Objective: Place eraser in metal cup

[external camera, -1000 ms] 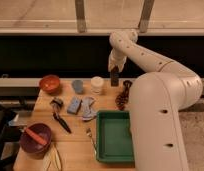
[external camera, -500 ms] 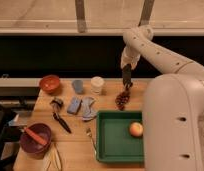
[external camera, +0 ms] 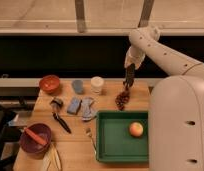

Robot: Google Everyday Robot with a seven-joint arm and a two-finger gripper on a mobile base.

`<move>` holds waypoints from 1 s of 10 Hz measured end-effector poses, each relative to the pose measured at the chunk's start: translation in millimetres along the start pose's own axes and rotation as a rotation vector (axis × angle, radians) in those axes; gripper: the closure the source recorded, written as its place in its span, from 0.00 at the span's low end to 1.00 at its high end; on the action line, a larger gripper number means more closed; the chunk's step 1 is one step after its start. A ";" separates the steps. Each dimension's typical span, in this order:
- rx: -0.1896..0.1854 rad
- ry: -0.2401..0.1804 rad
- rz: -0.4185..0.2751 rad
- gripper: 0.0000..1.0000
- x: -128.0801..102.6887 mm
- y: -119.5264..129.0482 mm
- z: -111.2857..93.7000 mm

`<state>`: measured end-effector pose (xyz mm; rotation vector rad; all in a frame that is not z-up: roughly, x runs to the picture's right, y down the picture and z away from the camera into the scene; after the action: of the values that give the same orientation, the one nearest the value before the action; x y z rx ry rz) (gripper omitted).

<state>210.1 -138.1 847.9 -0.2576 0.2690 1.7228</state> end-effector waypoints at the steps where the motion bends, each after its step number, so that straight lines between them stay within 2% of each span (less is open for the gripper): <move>1: -0.002 0.001 -0.002 1.00 0.3 3.2 0.4; 3: 0.026 -0.007 0.004 1.00 0.3 0.3 9.0; 6: 0.047 -0.011 0.051 1.00 4.9 -23.2 32.3; 10: 0.011 -0.031 0.076 1.00 -6.8 -31.8 43.9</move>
<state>241.7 -125.2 890.6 -0.2145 0.2681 1.7984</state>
